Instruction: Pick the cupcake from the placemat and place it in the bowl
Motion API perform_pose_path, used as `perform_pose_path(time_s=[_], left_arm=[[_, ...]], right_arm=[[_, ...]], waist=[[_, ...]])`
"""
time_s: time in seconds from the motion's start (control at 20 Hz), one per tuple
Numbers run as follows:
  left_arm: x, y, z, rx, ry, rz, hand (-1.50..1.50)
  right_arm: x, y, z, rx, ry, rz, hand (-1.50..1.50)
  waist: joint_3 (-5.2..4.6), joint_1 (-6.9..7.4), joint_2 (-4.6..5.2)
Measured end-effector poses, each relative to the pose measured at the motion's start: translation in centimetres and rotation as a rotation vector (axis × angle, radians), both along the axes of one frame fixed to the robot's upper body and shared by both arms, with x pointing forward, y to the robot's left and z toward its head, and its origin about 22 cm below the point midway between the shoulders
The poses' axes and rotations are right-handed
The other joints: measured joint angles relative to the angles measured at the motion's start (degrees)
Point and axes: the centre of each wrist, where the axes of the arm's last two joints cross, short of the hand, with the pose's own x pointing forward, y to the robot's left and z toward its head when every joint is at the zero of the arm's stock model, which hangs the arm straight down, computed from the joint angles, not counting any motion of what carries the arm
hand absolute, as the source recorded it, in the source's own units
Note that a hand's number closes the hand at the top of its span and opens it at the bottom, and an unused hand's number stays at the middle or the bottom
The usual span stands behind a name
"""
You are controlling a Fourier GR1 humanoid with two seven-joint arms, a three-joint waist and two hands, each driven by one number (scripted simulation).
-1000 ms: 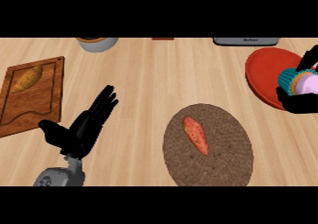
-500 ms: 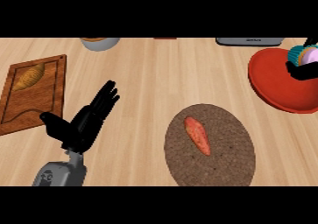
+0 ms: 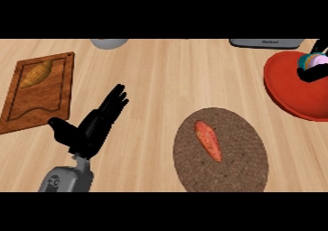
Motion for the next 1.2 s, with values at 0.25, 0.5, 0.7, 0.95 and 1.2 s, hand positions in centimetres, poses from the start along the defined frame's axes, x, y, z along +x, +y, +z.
perform_pose_path(time_s=[0.25,0.5,0.7,0.95,1.2], left_arm=[[0.3,0.0,0.2,0.002,-0.004,-0.008,0.00],[0.1,-0.5,0.5,-0.001,-0.004,-0.011,0.00],[-0.1,-0.3,0.2,-0.003,0.005,0.003,0.00],[-0.5,0.6,0.2,-0.003,0.012,0.033,0.00],[-0.8,1.7,-0.7,0.003,0.030,0.068,0.00]], right_arm=[[0.1,-1.9,-1.5,0.110,0.038,-0.051,-1.50],[-0.3,-2.8,-2.8,0.269,-0.046,-0.010,-1.50],[0.1,-2.2,-2.5,0.474,-0.267,0.035,-1.50],[-1.1,-3.7,-3.2,0.674,-0.515,0.149,-1.50],[-3.4,-5.9,-4.4,0.799,-0.650,0.275,-1.50]], waist=[[0.09,0.44,0.26],[0.21,0.35,0.27],[0.28,-0.49,-0.13],[0.19,-2.21,-0.86],[-0.04,-4.00,-1.54]])
